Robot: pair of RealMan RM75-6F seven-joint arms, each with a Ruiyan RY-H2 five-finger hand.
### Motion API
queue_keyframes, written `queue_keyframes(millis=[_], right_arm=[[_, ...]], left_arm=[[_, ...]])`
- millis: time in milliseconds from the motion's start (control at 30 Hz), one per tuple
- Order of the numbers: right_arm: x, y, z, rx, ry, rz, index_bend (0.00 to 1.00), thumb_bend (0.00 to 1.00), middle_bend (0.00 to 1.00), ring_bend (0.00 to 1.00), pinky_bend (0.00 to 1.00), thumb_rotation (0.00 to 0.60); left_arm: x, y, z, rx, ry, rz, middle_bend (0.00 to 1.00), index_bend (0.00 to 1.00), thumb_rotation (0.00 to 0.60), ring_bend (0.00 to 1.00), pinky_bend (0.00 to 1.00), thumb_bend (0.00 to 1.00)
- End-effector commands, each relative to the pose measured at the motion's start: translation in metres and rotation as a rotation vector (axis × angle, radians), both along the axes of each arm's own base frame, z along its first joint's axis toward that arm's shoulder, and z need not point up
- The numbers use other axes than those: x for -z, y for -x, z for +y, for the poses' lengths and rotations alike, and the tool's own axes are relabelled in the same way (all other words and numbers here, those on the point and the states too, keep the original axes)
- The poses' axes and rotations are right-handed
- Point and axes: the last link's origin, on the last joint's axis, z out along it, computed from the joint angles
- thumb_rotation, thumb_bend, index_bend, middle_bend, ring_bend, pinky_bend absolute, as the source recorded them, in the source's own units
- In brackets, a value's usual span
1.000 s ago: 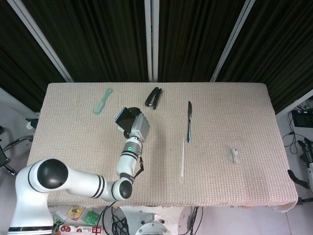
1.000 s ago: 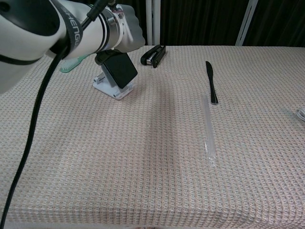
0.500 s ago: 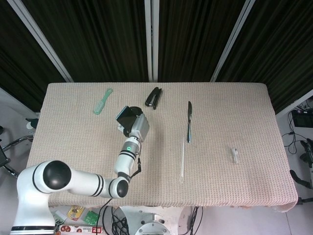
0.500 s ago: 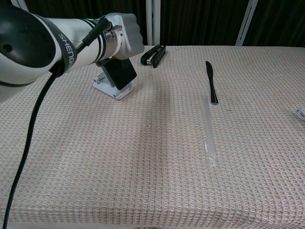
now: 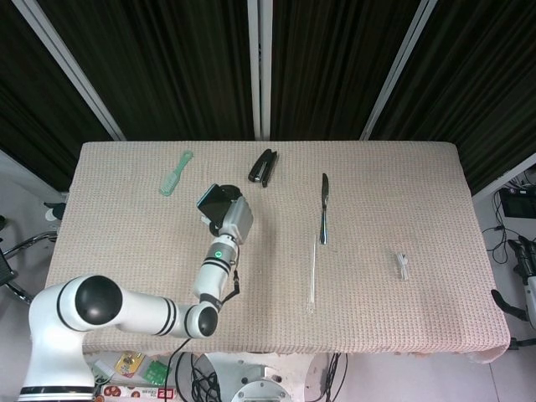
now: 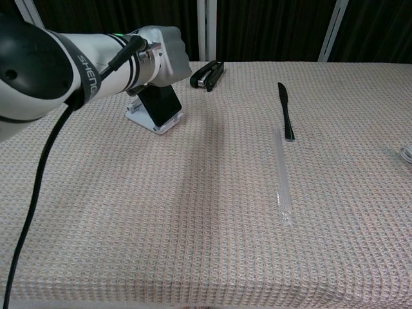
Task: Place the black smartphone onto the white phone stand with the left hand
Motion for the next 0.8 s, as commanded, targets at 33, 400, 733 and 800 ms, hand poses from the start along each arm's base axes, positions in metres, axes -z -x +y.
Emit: queue_keyframes(millis=[33,400,733,800], right_arm=[[-0.0003,0.0001,-0.0003,0.001,-0.001,0.001,0.00,0.18,0.00,0.00,0.00,0.600],[-0.0009,0.0017,-0.0012,0.010,0.001,0.005,0.00,0.18,0.00,0.00,0.00,0.600],[-0.0019,0.0022,-0.0020,0.014,0.000,0.001,0.00,0.18,0.00,0.00,0.00,0.600],[-0.0031,0.0022,-0.0020,0.013,0.007,0.004,0.00,0.18,0.00,0.00,0.00,0.600]], left_arm=[[0.0020,0.0022,0.0000,-0.001,0.005,0.004,0.51,0.50,0.600,0.47,0.50,0.44],[0.0085,0.0056,-0.0010,-0.007,0.026,0.004,0.49,0.48,0.600,0.45,0.48,0.42],[0.0093,0.0075,-0.0016,-0.032,0.089,-0.042,0.14,0.11,0.600,0.18,0.30,0.33],[0.0084,0.0059,-0.0015,-0.030,0.096,-0.061,0.10,0.07,0.600,0.14,0.28,0.31]])
